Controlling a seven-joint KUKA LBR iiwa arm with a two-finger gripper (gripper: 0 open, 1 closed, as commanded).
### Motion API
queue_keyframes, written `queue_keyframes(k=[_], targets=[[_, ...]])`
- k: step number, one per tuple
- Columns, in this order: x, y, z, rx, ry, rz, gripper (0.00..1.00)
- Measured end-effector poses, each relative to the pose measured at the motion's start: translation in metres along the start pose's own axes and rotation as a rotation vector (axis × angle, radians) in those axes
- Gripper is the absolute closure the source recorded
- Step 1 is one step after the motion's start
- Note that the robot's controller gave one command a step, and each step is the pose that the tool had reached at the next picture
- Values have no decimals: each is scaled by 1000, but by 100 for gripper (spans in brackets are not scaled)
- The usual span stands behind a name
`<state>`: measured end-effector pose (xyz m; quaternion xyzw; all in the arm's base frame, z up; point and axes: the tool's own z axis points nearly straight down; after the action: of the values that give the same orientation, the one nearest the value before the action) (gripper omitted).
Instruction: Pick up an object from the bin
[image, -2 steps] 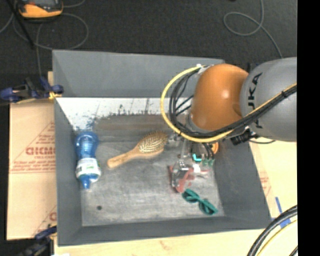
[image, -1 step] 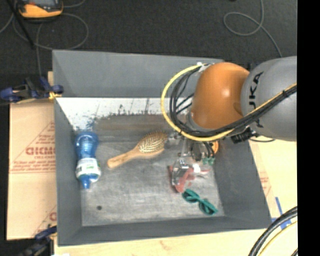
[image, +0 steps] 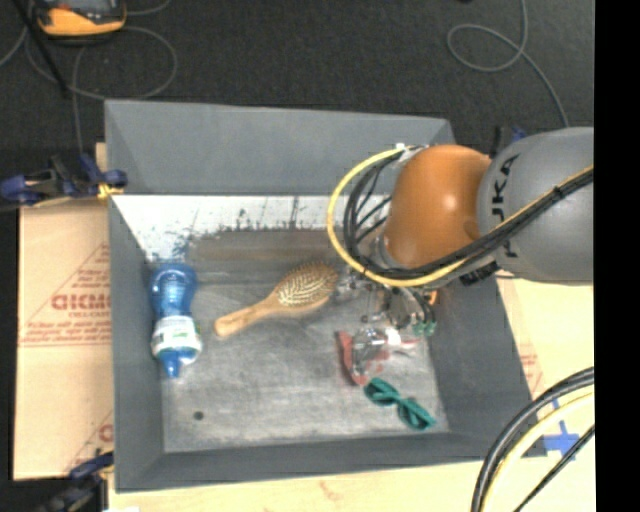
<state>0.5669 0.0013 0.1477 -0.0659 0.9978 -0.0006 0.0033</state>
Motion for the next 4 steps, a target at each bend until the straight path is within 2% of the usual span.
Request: queue_keyframes(k=[1,2,3,4], targets=[[2,-33,4,-2,2,117,0],[5,-45,3,1,4,232,0],[11,-37,71,1,0,174,0],[37,-36,74,0,-7,608,100]])
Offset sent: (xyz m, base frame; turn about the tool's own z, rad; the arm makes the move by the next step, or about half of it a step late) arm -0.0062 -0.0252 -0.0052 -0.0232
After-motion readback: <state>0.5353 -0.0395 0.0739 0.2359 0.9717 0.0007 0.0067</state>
